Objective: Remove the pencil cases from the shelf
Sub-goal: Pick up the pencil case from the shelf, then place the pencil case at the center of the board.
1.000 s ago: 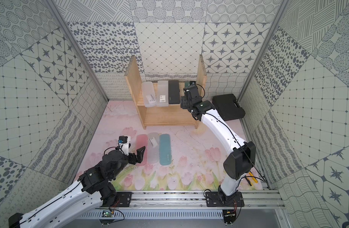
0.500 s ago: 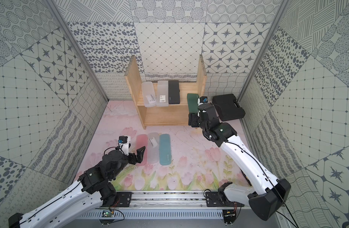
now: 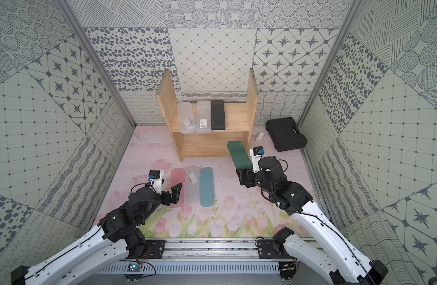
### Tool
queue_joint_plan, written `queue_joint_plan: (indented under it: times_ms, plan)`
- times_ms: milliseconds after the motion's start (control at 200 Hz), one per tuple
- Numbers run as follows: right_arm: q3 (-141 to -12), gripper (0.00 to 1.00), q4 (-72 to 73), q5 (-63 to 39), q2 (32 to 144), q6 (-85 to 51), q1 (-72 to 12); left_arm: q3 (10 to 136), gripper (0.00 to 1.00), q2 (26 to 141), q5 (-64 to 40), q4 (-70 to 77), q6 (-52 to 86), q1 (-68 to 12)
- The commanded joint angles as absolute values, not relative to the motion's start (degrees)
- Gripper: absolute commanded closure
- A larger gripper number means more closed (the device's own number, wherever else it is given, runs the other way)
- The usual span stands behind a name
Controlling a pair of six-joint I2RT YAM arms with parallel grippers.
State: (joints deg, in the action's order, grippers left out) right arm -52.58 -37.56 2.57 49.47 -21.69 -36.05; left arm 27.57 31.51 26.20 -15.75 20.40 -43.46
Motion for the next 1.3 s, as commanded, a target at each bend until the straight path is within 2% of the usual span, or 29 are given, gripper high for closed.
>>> queue_joint_plan:
  times_ms: [0,210,595,950,1296]
  plan:
    - [-49.56,0.33,-33.29,3.47,50.62,-22.74,-39.16,27.25,0.01,31.62,27.51,-12.65,18.46,-43.51]
    - [-42.99,0.34,-24.50,8.74,55.56,-25.31,-44.86,27.01,0.01,31.68,28.03,-12.45,18.28,-43.51]
    - [-37.59,0.34,-11.16,19.51,68.24,-26.78,-49.80,27.03,0.01,32.52,28.39,-12.30,18.02,-43.64]
    - [-35.93,0.34,-3.00,21.98,79.40,-28.49,-52.78,27.05,0.01,32.44,28.30,-12.30,18.11,-43.52]
    - [-37.45,0.32,-1.96,24.92,88.71,-32.96,-56.91,27.08,0.01,32.32,28.46,-12.44,18.11,-43.51]
